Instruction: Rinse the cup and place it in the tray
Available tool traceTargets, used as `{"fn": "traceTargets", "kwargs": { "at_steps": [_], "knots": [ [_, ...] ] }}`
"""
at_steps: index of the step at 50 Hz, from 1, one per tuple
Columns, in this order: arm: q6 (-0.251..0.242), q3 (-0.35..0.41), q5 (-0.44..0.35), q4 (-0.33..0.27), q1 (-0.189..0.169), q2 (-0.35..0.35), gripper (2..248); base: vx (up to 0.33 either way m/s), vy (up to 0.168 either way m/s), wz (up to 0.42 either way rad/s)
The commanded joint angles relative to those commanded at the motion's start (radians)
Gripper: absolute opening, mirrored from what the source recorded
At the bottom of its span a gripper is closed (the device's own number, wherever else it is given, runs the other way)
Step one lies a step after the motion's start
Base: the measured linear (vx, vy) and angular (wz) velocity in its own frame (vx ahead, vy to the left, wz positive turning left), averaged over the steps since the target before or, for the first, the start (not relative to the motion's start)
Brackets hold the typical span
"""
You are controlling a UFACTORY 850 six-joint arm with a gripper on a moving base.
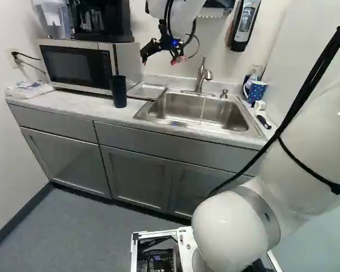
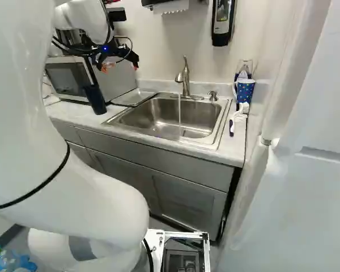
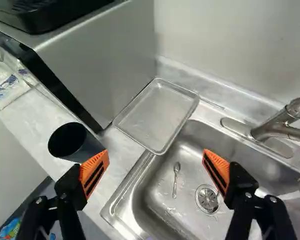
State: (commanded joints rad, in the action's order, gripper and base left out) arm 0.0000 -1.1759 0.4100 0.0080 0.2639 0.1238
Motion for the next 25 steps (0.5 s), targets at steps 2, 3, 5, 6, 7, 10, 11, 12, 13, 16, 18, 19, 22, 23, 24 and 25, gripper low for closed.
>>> {"fn": "traceTargets", "kwargs": {
  "at_steps": [2,3,5,6,7,10,11,12,13,16,18,19,22,23,24,25],
  "knots": [
    [0.000,-0.005,0.000,0.000,0.006,-0.001,247,0.000,0.000,0.000],
    [0.000,-0.008,0.000,0.000,0.010,-0.001,247,0.000,0.000,0.000],
    [0.000,-0.013,0.000,0.000,0.016,-0.002,247,0.000,0.000,0.000],
    [0.000,-0.017,0.000,0.000,0.020,-0.003,247,0.000,0.000,0.000],
    [0.000,-0.019,0.000,0.000,0.022,-0.003,247,0.000,0.000,0.000],
    [0.000,-0.023,0.000,0.000,0.032,-0.008,247,0.000,0.000,0.000],
    [0.000,-0.025,0.000,0.000,0.035,-0.010,247,0.000,0.000,0.000],
    [0.000,-0.026,0.000,0.000,0.038,-0.011,247,0.000,0.000,0.000],
    [0.000,-0.028,0.000,0.000,0.041,-0.013,247,0.000,0.000,0.000],
    [0.000,-0.033,0.000,0.000,0.050,-0.018,247,0.000,0.000,0.000],
    [0.000,-0.036,0.000,0.000,0.057,-0.021,247,0.000,0.000,0.000],
    [0.000,-0.038,0.000,0.000,0.060,-0.023,247,0.000,0.000,0.000],
    [0.000,-0.043,-0.001,0.000,0.069,-0.029,247,0.000,0.000,0.000],
    [0.000,-0.044,-0.001,0.000,0.072,-0.030,247,0.000,0.000,0.000],
    [0.000,-0.046,-0.002,0.000,0.075,-0.032,247,0.000,0.000,0.000],
    [0.000,-0.048,-0.002,0.000,0.078,-0.034,247,0.000,0.000,0.000]
  ]
}}
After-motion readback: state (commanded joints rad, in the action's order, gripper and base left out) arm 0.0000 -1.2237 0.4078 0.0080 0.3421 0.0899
